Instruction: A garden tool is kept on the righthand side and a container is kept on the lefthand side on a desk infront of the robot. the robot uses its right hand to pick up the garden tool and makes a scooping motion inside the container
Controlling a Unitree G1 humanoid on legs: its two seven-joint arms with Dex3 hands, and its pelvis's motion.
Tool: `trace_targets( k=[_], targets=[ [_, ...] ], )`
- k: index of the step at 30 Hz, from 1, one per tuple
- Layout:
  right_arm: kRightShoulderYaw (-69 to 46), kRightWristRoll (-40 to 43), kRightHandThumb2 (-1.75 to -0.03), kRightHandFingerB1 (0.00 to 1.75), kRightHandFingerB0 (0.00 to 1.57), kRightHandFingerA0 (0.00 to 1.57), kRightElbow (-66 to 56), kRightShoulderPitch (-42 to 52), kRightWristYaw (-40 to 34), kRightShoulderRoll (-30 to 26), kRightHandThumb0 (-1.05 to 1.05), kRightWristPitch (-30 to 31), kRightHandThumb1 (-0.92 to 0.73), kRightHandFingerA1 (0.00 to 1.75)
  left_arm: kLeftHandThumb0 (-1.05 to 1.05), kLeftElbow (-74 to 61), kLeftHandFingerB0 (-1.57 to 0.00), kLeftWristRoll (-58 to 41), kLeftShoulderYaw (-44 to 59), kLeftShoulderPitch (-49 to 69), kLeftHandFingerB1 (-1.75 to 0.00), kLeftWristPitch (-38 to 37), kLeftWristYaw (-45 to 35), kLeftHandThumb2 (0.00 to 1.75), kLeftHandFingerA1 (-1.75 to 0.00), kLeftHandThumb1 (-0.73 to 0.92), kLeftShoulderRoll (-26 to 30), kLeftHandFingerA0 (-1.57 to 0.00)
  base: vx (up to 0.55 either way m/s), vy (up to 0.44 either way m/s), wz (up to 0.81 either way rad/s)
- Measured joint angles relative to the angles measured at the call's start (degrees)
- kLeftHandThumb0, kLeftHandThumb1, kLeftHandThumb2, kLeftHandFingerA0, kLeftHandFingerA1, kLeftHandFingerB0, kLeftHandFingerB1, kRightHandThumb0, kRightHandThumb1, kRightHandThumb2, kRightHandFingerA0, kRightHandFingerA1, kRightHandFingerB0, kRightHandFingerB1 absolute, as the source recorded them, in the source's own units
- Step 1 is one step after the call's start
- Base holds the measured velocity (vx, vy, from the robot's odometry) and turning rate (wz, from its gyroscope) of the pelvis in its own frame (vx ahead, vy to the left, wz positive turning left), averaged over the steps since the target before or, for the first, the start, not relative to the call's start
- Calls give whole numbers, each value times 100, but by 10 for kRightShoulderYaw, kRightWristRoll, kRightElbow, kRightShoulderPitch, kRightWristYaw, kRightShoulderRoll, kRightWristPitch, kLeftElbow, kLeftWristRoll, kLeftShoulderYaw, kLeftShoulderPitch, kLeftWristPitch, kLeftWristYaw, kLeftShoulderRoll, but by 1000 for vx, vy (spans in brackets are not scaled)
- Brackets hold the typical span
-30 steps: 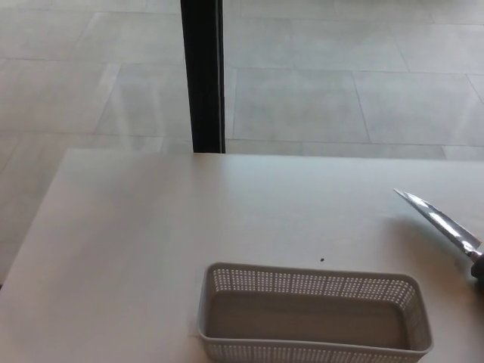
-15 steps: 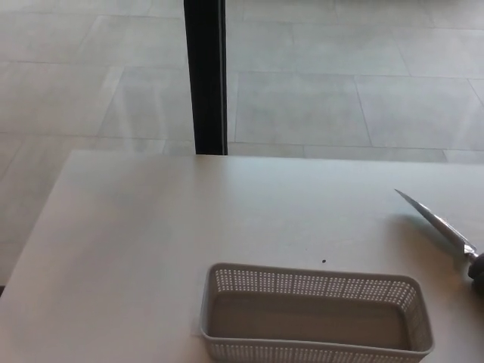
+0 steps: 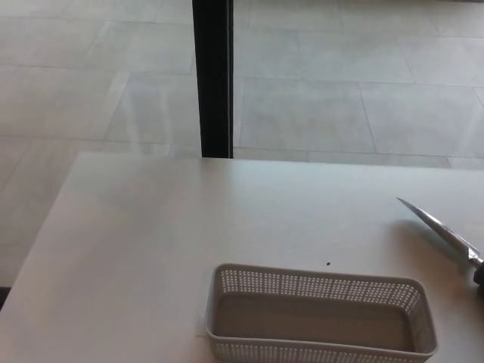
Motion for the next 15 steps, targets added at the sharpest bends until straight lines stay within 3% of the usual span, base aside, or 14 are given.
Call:
trace_targets(
  k=[2, 3, 4, 7, 8, 13, 14, 15],
  targets=[
    [4, -10, -61, 49, 73, 81, -4, 1, -9, -2, -39, 0, -60, 144, -55, 0, -47, 0, -1, -1, -47, 0, 0, 60, -61, 66, 0, -50, 0, 0, 0],
    [4, -14, -62, 48, 55, 76, -5, 2, -14, -2, -36, 0, -69, 136, -56, 0, -46, 0, -1, -1, -46, 0, 0, 60, -61, 67, 0, -49, 0, 0, 0],
    [2, -17, -62, 47, 51, 72, -6, 4, -22, -2, -34, 0, -74, 121, -57, 0, -46, 0, -1, -1, -45, 0, -1, 60, -60, 67, 0, -48, 0, 0, 0],
    [-7, -20, -64, 47, 58, 72, -10, 15, -49, -5, -37, -8, -82, 119, -57, -1, -44, 0, -1, -2, -45, 0, -2, 59, -60, 64, 0, -48, 0, 0, 0],
    [-10, -20, -66, 52, 64, 75, -10, 17, -54, -6, -34, -10, -79, 132, -57, 0, -45, 0, 0, -2, -46, 0, -2, 60, -62, 65, 0, -48, 0, 0, 0],
    [-36, -20, -68, 54, 63, 78, -14, 43, -106, -11, -33, -34, -83, 136, -55, 0, -48, 0, -1, -3, -44, 0, -3, 60, -58, 66, 0, -51, 0, 0, 0],
    [-41, -20, -69, 48, 62, 79, -15, 51, -117, -13, -33, -42, -82, 136, -54, 0, -46, 0, -1, -3, -46, 0, -3, 59, -60, 65, 0, -48, 0, 0, 0],
    [-45, -19, -70, 79, 73, 81, -15, 55, -123, -15, -31, -47, -77, 140, -56, 0, -44, 0, -1, -3, -44, 0, -3, 60, -58, 67, 0, -45, 0, 0, 0]
  ],
)
